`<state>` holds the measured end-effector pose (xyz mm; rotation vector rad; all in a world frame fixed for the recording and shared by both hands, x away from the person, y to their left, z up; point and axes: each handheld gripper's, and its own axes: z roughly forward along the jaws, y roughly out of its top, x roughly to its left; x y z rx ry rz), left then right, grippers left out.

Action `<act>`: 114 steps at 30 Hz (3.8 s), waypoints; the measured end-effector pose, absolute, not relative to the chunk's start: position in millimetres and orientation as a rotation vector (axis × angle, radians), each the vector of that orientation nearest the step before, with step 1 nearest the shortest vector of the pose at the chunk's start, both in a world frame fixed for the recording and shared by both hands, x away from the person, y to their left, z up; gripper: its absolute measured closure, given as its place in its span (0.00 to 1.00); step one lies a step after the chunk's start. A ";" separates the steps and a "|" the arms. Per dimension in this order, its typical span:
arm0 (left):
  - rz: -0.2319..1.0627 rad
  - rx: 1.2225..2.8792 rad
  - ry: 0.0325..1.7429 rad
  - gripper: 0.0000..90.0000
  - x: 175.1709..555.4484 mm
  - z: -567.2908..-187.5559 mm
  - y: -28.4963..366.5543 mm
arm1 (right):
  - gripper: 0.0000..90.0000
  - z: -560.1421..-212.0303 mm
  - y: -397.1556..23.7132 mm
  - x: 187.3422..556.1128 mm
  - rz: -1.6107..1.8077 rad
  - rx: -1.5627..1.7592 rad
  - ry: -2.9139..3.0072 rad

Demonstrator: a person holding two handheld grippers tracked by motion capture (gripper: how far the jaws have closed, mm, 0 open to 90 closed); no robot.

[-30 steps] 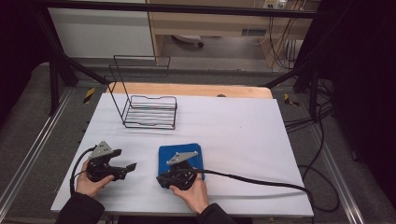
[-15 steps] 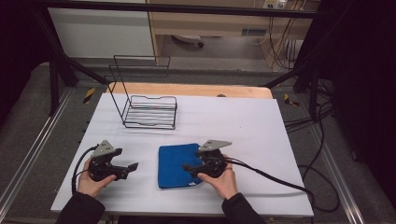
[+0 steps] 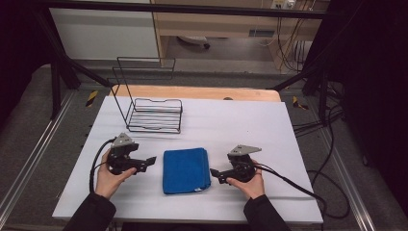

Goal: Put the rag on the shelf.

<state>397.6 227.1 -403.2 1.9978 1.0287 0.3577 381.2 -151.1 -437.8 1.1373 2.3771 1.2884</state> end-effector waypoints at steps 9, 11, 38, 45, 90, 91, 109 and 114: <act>0.291 2.054 1.151 0.32 423.9 -424.0 195.4 | 0.07 -439.8 -153.5 379.6 1.289 1.137 2.370; 0.273 2.065 1.162 0.38 427.0 -430.4 194.1 | 0.07 -440.6 -153.0 379.9 1.288 1.138 2.369; 0.212 2.038 1.181 0.93 431.8 -447.7 180.3 | 0.07 -437.1 -149.7 387.7 1.335 1.155 2.363; 0.223 2.048 1.160 0.93 431.6 -449.6 179.9 | 0.03 -431.2 -129.0 407.2 1.329 1.144 2.354; 0.228 2.035 1.108 0.94 430.7 -452.8 183.5 | 0.93 -452.2 -92.0 455.8 1.227 1.439 2.463; 0.229 2.035 1.108 0.94 430.6 -452.7 183.5 | 0.93 -452.2 -92.0 455.8 1.227 1.439 2.463; 0.215 1.974 1.106 0.96 425.1 -438.9 191.0 | 0.93 -437.3 -93.6 441.9 1.295 1.367 2.399; 0.230 1.947 1.081 0.96 420.6 -430.4 193.0 | 0.93 -426.3 -96.1 434.6 1.346 1.328 2.363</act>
